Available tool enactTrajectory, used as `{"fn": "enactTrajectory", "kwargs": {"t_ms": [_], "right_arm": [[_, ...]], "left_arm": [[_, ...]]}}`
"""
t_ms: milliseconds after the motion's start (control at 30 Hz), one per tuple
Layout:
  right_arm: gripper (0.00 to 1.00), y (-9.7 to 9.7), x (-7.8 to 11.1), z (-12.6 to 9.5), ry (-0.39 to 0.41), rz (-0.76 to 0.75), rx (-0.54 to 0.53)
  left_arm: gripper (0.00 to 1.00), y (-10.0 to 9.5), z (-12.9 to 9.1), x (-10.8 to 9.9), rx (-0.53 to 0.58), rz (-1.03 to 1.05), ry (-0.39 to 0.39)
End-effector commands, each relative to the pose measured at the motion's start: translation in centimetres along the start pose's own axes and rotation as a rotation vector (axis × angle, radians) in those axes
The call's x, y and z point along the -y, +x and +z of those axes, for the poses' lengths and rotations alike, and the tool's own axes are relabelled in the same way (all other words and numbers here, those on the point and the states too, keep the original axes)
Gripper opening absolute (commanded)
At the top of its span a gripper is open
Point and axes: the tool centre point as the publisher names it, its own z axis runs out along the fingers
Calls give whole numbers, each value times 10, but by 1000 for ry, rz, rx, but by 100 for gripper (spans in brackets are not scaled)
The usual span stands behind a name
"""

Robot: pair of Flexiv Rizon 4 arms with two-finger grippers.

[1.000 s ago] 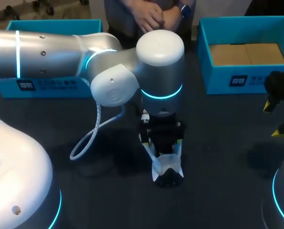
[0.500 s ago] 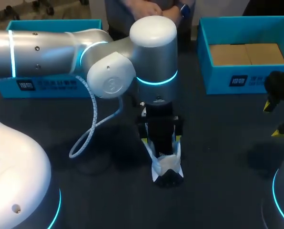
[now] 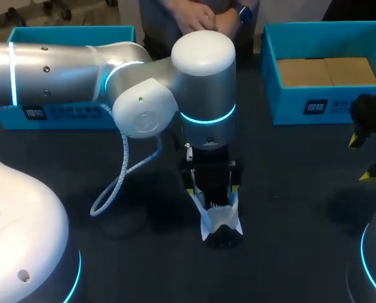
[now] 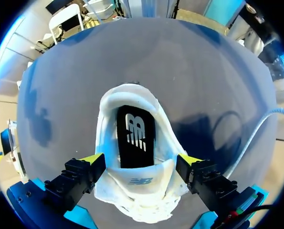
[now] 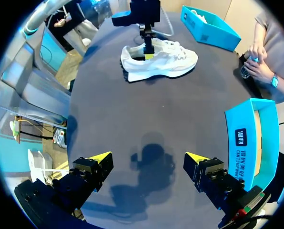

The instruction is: Take the shoe out of the shoebox, open the shoe tongue, remove and reinsert the insole, then place the shoe into the shoebox

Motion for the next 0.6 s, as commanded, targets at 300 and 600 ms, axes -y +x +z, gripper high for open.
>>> {"fn": "enactTrajectory", "kwargs": {"t_ms": [300, 600], "right_arm": [[100, 0, 0, 1, 3, 0, 1], [100, 0, 0, 1, 3, 0, 1]], "left_arm": [[100, 5, -4, -28, 1, -50, 4], [100, 3, -15, -52, 22, -85, 36]]}}
